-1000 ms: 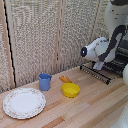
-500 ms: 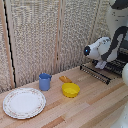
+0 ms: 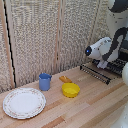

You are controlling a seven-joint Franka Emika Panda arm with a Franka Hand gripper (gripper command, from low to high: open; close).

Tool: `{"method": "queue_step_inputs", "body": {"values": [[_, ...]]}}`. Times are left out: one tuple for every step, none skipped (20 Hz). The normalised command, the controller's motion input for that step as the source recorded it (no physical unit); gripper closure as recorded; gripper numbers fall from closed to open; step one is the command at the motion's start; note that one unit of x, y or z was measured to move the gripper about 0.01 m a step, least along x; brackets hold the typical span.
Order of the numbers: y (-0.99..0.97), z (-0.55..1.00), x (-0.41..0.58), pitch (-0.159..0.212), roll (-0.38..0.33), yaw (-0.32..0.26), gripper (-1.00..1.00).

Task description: Position your gripper near the tray handle while precisely lining it up. Firmly yet gently grip the handle, ensuring a strong hold. Slide the tray into the oven in a steady manner until it's entirely inside. Relinquish the handle as it sits within the oven and extract your gripper with care.

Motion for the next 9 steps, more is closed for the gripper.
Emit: {"method": "queue_step_inputs", "body": {"values": [[0.07,0.3,0.057,0.0,0.05,0.004,-1.0],[0.1,0.35,0.109,0.0,0.083,0.0,-1.0],[0.14,0.49,0.08,0.0,0.11,0.0,-1.0],[0.2,0.55,0.189,0.023,0.101,0.0,-1.0],[0.18,0.6,0.246,0.038,0.103,0.0,-1.0],[0.15,0.65,0.294,0.059,0.108,0.0,-1.0],[0.18,0.67,0.326,0.075,0.092,0.0,-1.0],[0.1,0.67,0.36,0.075,0.108,-0.009,-1.0],[0.02,0.52,0.426,0.08,0.145,-0.076,-1.0]]}}
